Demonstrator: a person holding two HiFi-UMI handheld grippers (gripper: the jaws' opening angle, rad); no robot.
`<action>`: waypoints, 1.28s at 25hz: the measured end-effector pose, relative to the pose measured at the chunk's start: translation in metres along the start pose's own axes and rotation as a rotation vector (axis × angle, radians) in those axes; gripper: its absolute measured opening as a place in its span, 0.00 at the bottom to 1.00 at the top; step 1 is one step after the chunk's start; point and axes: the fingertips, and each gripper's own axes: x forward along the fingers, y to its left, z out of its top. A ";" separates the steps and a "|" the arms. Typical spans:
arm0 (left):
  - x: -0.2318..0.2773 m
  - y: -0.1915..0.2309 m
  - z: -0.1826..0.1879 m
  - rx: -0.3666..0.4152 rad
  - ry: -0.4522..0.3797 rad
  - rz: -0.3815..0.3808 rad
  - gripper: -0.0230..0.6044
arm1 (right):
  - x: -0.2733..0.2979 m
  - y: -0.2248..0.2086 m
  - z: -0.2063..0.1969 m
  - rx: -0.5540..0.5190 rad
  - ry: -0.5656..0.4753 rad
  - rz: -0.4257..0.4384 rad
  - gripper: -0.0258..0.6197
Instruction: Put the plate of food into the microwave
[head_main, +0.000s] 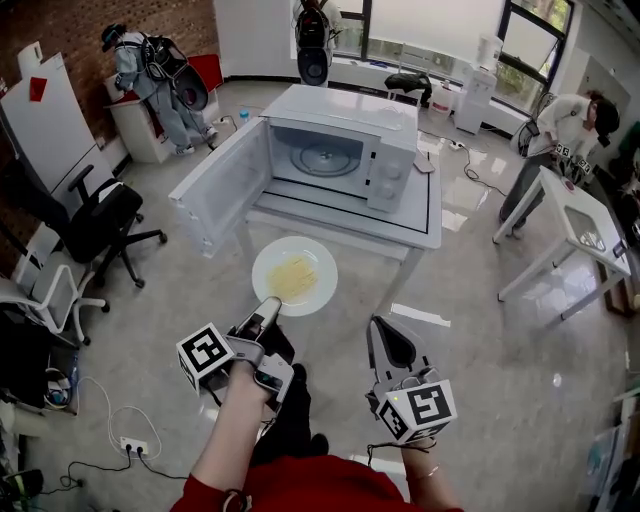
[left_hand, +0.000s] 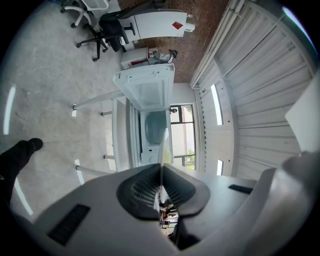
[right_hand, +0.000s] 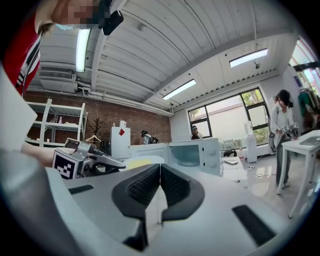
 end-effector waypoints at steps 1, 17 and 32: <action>0.010 0.002 0.004 -0.001 0.001 -0.002 0.07 | 0.009 -0.005 -0.001 -0.003 0.003 -0.003 0.06; 0.194 0.017 0.107 0.012 0.092 0.057 0.07 | 0.200 -0.079 0.015 -0.013 0.046 -0.053 0.06; 0.293 0.035 0.134 0.022 0.080 0.084 0.07 | 0.283 -0.127 0.019 -0.059 0.101 -0.026 0.06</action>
